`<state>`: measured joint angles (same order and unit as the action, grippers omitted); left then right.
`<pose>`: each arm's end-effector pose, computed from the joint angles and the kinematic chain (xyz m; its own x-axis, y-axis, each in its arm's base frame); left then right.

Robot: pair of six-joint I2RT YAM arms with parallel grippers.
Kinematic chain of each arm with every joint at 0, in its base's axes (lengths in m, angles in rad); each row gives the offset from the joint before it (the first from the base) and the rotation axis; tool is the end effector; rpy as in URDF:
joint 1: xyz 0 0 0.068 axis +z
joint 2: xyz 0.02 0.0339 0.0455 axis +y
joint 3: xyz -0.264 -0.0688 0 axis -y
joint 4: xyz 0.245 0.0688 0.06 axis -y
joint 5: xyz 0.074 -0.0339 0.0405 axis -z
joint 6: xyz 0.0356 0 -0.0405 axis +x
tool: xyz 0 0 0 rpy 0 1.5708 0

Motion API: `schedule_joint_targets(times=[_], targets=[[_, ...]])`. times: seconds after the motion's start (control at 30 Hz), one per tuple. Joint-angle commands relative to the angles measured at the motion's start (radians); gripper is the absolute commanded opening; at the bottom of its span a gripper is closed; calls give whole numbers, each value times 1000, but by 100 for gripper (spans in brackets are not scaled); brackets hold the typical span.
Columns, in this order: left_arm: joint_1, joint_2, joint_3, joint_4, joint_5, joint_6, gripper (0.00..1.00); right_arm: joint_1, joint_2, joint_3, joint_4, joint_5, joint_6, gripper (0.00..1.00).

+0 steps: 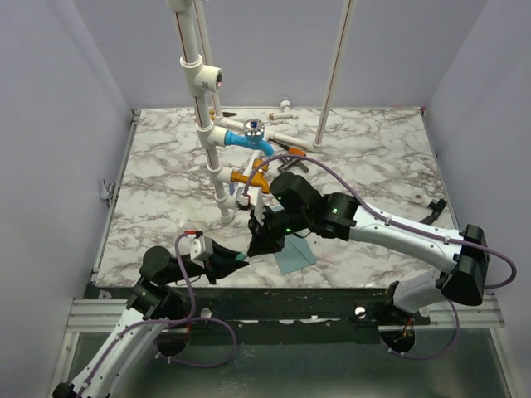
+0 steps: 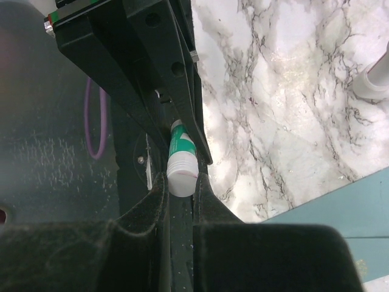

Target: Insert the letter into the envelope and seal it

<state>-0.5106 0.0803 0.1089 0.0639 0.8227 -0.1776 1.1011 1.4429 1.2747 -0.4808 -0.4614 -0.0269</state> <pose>0.0726 -0.0706 0.2107 -0.0919 -0.0863 -0.9920 0.9682 0.2251 -0.1093 0.1317 0.2945 0.3295 -0.2477 -0.5411 -0.8036 -0.9660 0.0745 0.2476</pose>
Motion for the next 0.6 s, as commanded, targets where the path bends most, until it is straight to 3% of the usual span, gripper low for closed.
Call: schedule_joint_targets(times=[0.0,0.4,0.57], targets=[[0,-19,12,128,-20,9,0,30,76,-7,-35,-98,-22,1],[0,-18,12,134,-39,10,0,60,86,-74,72,-107,1,1],[9,-22,12,136,-62,7,0,84,117,-81,13,-76,-32,1]])
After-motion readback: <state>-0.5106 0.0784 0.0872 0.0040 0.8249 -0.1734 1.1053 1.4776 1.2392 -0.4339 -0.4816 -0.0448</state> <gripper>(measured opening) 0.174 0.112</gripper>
